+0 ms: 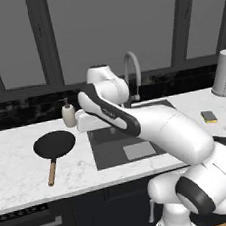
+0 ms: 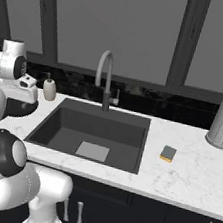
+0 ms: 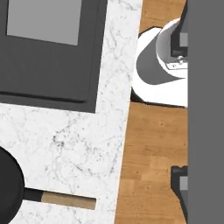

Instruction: Pick the pan and sponge and place them into the sink. Then turn on the water.

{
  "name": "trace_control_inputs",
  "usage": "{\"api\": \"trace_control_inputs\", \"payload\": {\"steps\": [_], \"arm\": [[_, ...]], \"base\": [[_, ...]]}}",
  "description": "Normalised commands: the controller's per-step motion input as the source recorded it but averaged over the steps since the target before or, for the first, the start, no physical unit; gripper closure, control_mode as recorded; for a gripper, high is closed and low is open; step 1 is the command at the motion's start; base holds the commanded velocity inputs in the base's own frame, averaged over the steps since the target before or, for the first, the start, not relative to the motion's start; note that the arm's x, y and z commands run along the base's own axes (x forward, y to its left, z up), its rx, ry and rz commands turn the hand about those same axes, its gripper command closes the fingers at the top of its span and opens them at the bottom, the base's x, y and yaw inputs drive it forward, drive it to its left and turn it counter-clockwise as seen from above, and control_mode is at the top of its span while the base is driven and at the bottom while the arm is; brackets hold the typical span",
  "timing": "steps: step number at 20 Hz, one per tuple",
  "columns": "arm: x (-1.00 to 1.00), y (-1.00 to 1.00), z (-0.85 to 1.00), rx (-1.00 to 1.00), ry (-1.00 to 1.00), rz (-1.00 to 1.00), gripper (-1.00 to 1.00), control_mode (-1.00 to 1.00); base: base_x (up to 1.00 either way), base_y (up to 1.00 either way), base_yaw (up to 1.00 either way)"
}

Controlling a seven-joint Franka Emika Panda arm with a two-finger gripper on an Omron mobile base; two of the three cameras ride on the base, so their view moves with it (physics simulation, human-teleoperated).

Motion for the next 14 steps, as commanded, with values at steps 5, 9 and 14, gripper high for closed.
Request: {"api": "trace_control_inputs", "payload": {"steps": [5, 9, 14], "arm": [[0.00, 0.58, -0.18, 0.00, 0.04, 0.00, -1.00, -1.00], [0.04, 0.67, -0.11, -0.01, 0.00, -0.01, -1.00, -1.00], [0.15, 0.57, -0.39, 0.00, 0.00, -0.01, -1.00, -1.00]], "base": [[0.00, 0.00, 0.00], [0.00, 0.00, 0.00], [0.00, 0.00, 0.00]]}}
